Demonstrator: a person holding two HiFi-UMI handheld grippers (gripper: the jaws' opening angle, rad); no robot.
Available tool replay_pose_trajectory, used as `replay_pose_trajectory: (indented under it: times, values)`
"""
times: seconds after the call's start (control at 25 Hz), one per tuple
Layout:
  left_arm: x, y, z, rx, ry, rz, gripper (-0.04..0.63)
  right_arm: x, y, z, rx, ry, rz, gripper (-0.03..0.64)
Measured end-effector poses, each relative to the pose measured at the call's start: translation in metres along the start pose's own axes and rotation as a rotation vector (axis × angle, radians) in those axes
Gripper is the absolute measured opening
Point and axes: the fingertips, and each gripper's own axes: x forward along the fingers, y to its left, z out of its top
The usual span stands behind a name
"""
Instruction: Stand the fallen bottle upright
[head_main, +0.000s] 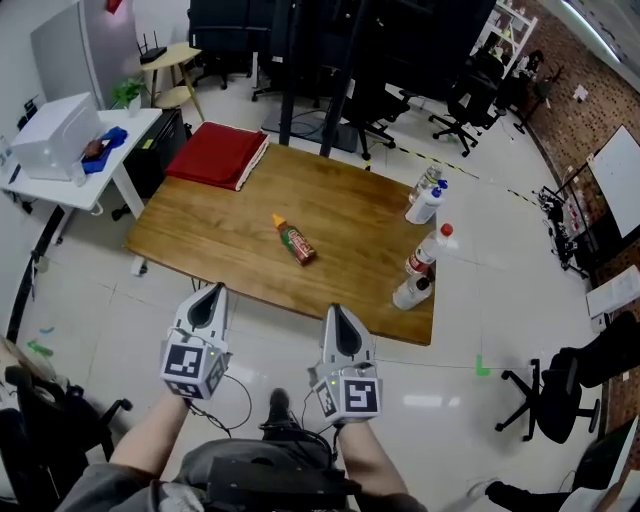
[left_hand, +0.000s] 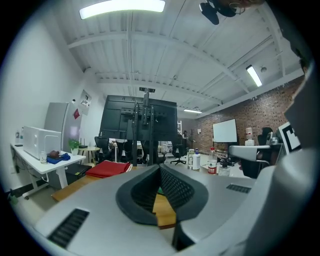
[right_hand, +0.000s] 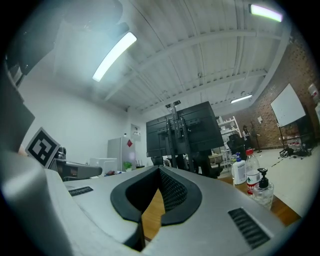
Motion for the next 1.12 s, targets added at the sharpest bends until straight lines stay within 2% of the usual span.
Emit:
replay_pose_trajectory:
  times: [0.12,0.36,0.68,0.88,1.12]
  values:
    - [0.031,0.000,0.003,0.022,0.010,0.003,0.023,0.023,-0.023,0.003,0.003,-0.003,-0.001,0.002]
    - [0.082,0.001,0.009,0.006,0.022,0.041,0.023,0.060,-0.061,-0.009,0.020,0.031,0.027,0.002]
    - [0.120,0.002,0.000,-0.019,0.064,0.051,0.023,0.093,-0.085,-0.027,0.040,0.057,0.033,0.002]
    - [0.146,0.013,0.000,-0.020,0.069,0.036,0.023,0.112,-0.096,-0.030,0.046,0.061,0.003,0.002]
    - [0.184,0.032,-0.010,-0.038,0.108,-0.029,0.023,0.147,-0.095,-0.042,0.016,0.087,-0.027,0.002]
